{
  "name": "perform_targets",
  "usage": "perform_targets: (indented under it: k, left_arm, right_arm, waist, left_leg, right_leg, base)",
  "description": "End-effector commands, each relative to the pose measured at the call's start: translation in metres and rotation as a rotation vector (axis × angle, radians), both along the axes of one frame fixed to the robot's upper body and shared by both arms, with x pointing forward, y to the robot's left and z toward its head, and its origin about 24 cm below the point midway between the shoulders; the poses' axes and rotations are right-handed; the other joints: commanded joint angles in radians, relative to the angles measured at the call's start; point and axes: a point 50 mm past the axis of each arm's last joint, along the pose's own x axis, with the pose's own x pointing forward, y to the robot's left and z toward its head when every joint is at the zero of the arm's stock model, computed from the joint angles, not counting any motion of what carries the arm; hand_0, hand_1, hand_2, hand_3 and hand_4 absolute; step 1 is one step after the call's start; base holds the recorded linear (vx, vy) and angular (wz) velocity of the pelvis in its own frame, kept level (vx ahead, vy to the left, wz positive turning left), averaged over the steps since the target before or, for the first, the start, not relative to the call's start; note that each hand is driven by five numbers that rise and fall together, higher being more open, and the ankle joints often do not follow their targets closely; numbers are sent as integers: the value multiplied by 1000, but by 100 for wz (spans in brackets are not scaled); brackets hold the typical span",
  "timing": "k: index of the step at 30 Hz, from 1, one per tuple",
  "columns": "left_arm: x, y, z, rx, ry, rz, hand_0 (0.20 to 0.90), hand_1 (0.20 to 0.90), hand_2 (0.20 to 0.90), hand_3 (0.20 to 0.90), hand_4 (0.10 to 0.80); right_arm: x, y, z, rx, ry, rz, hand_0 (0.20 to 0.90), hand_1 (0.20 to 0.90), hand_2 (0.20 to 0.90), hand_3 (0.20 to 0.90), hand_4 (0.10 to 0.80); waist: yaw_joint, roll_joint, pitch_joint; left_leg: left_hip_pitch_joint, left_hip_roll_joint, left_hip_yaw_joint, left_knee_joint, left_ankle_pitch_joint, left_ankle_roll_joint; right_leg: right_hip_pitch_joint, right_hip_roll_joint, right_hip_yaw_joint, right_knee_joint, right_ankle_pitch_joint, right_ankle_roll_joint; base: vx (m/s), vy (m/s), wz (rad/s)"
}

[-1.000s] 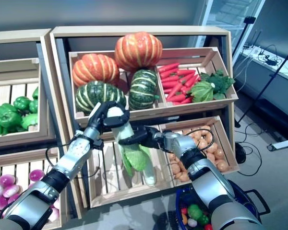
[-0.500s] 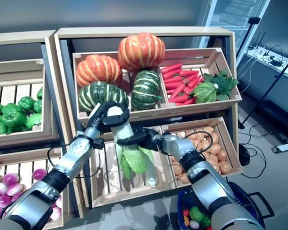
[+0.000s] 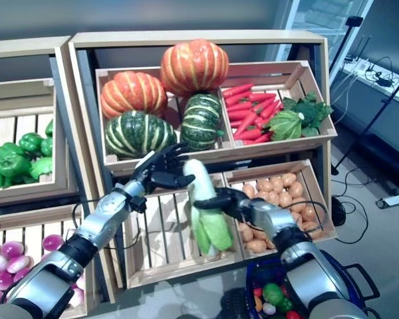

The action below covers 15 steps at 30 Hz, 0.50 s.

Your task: Put vegetables into the basket

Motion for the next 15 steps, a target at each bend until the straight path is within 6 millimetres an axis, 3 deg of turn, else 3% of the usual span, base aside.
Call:
perform_targets:
  k: [1,11,15]
  left_arm:
    - [19,25,50,-64,-168,48,900,900,900,900,800]
    - [17,66,42,-18,-132,169,900,900,900,900,800]
    - [16,73,42,28,-156,202,900,900,900,900,800]
  right_arm:
    - [26,-32,61,-4,-325,-117,300,300,300,300,400]
    - [9,-76,71,-48,-424,-272,300,300,300,300,400]
    - [4,-81,76,-36,-467,-300,300,300,300,300,400]
  waist:
    - [-24,-3,-34]
    - [-46,0,-18]
    - [-55,0,-15]
  left_leg:
    - [-35,-89,0,25,-23,64]
    - [-42,-78,23,29,-19,61]
    - [-38,-77,31,25,-18,60]
  right_leg:
    - [-38,50,51,66,-6,-59]
    - [-47,53,58,72,-8,-56]
    - [-45,55,59,70,-8,-54]
  base:
    - [-13,-10,-4]
    - [-26,-11,-10]
    - [-13,-14,-9]
